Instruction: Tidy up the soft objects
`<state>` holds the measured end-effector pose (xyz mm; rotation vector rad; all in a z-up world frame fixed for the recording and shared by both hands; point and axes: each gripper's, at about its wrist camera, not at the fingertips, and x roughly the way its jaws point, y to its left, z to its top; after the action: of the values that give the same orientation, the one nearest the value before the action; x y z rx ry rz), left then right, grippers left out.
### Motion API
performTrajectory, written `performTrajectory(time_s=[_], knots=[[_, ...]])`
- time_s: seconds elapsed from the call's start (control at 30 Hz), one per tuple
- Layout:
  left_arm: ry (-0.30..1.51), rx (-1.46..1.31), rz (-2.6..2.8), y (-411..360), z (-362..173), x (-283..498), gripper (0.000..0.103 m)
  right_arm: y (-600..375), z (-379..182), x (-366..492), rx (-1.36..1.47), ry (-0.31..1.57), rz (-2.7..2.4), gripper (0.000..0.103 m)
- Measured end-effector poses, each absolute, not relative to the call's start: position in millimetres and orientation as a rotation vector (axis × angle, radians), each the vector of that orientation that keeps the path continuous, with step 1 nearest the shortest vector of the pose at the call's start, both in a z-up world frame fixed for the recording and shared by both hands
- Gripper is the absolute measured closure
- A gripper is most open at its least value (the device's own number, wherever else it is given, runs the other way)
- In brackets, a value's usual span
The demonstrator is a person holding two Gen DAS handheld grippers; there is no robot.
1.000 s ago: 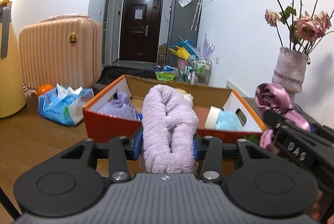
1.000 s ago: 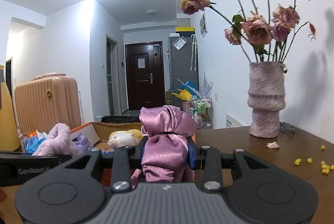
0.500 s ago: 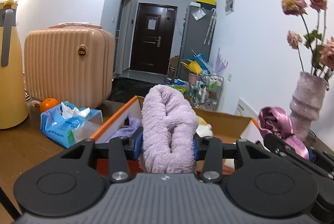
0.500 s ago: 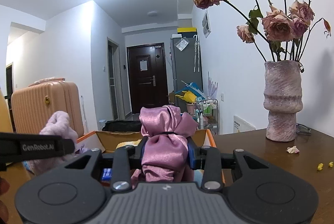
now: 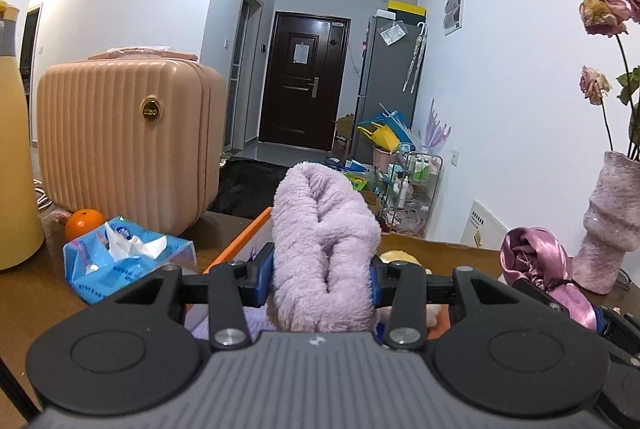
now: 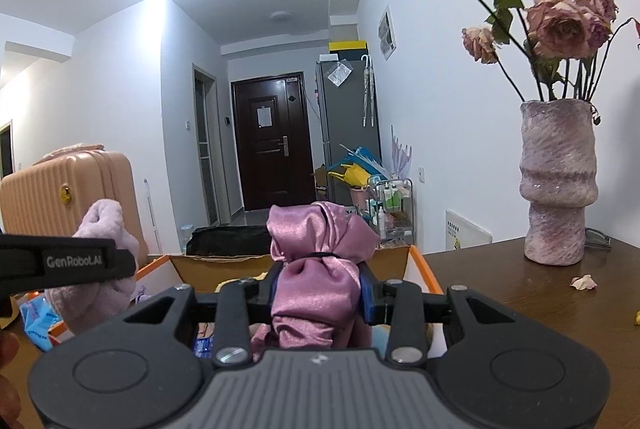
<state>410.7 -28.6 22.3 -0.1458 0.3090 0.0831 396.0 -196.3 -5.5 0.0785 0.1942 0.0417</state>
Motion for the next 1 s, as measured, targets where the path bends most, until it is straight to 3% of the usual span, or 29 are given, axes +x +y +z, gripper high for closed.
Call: performTrajectory(time_s=[0.87,0.97,1.0], knots=[[0.333,-0.06,0.097,-28,2,460,0.058,-186,-21,442,0.049,0.278,-0.018,0.065],[0.335,-0.064,0.094,-28,2,460,0.057,-185,-21,441,0.043,0.277,-0.016,0.064],[0.336,-0.068,0.095,-27,1,460,0.05,-185,-21,440,0.042,0.274,-0.018,0.062]])
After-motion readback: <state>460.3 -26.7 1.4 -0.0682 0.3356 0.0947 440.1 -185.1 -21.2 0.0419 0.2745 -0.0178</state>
